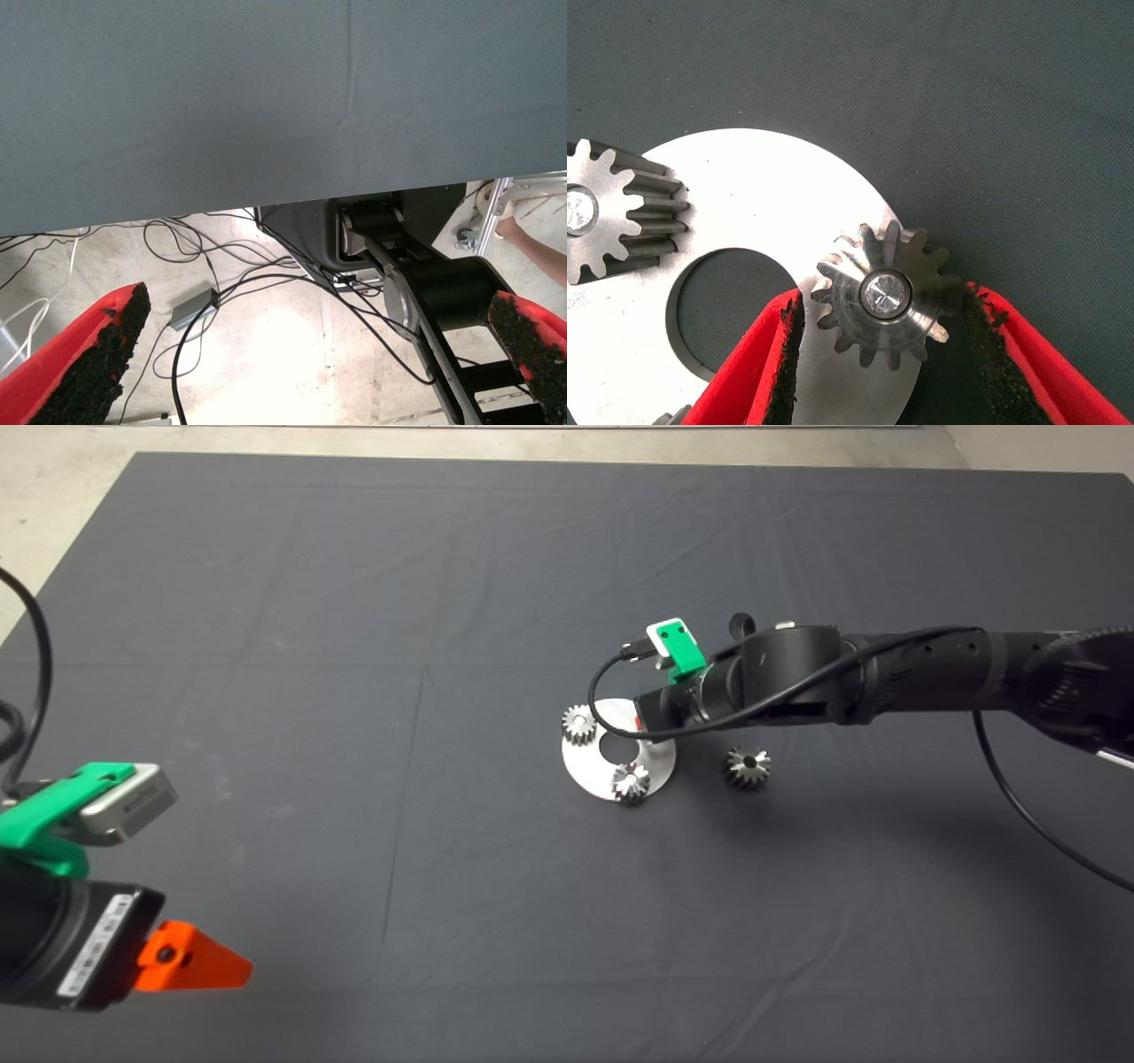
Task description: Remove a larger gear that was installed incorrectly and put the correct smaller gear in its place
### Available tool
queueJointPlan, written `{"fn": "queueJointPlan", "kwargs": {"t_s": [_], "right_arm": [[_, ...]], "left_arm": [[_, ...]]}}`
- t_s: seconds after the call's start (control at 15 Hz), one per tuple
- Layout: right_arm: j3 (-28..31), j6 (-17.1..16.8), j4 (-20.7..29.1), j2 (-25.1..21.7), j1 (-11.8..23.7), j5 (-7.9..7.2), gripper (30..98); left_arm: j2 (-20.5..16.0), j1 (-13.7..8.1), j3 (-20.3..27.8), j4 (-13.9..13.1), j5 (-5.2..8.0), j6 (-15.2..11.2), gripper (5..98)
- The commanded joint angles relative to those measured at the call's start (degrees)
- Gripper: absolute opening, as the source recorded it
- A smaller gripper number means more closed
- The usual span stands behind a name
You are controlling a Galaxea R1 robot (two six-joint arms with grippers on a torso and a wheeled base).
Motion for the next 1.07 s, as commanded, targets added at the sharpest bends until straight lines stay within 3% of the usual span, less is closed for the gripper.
{"fn": "queueJointPlan", "kwargs": {"t_s": [0.0,0.2,0.33,0.4,0.53,0.73,0.87,1.0], "right_arm": [[7.4,0.1,4.0,-2.0,7.5,-2.56,47.7],[16.1,0.3,20.2,-9.2,20.5,-2.95,53.3],[23.2,0.3,31.1,-15.9,25.9,-2.86,53.5],[25.9,0.9,35.8,-17.9,26.7,-2.95,57.5],[30.2,3.7,47.4,-21.9,26.9,-3.12,58.6],[37.5,9.4,55.2,-27.7,26.9,-3.04,62.7],[41.9,9.7,55.7,-31.4,26.8,-2.07,65.2],[41.7,9.7,55.8,-33.7,26.8,-1.80,68.2]], "left_arm": [[0.0,0.5,0.9,-1.0,0.12,0.1,98.2],[0.0,0.7,0.9,-1.0,0.12,0.2,98.2],[0.1,0.7,0.9,-1.0,0.12,0.4,98.2],[0.1,0.7,0.8,-1.0,0.21,0.4,98.2],[0.2,0.7,0.8,-1.0,0.21,0.4,98.2],[0.6,0.7,0.6,-1.1,-0.48,2.2,98.2],[0.7,0.7,1.0,-1.1,-0.93,2.8,98.2],[0.9,0.7,0.7,-1.1,-2.07,3.6,98.2]]}}
